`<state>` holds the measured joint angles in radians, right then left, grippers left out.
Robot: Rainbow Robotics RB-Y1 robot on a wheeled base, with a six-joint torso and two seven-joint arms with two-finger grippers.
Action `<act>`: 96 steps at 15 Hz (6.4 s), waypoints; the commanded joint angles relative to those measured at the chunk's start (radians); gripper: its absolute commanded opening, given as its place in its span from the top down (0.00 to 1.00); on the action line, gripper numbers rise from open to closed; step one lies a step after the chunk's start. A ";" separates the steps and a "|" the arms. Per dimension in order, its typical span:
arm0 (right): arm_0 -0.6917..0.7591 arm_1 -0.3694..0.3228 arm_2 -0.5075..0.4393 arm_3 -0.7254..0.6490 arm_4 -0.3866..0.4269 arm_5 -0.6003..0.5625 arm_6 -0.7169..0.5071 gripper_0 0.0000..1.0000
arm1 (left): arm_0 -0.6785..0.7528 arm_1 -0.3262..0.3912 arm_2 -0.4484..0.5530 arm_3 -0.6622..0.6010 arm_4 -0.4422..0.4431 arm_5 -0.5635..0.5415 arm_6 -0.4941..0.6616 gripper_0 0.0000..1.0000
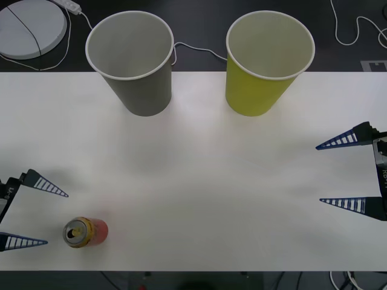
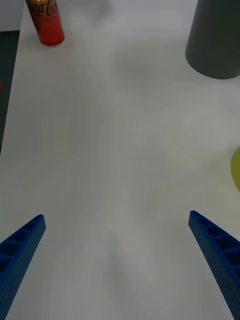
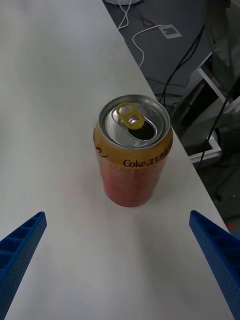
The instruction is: Put the can into the green bin and the plastic bottle into the gray bin
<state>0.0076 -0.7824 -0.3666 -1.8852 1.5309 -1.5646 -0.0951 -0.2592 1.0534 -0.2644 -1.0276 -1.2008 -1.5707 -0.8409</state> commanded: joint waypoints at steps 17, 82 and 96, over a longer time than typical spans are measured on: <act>0.000 0.000 0.000 0.000 0.000 0.000 0.000 0.00 | 0.001 -0.208 -0.036 0.175 0.041 0.000 -0.132 0.00; 0.000 0.000 0.000 0.000 0.000 0.000 0.000 0.00 | -1.049 -0.289 -0.273 -0.598 -0.491 0.041 2.109 1.00; 0.000 0.000 0.000 0.000 0.000 0.000 0.000 0.00 | -1.612 -0.851 -0.590 0.385 -0.646 0.422 2.151 1.00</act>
<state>0.0077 -0.7823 -0.3666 -1.8852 1.5310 -1.5647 -0.0951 -1.8671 0.2282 -0.8544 -0.6639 -1.8260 -1.1669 1.3103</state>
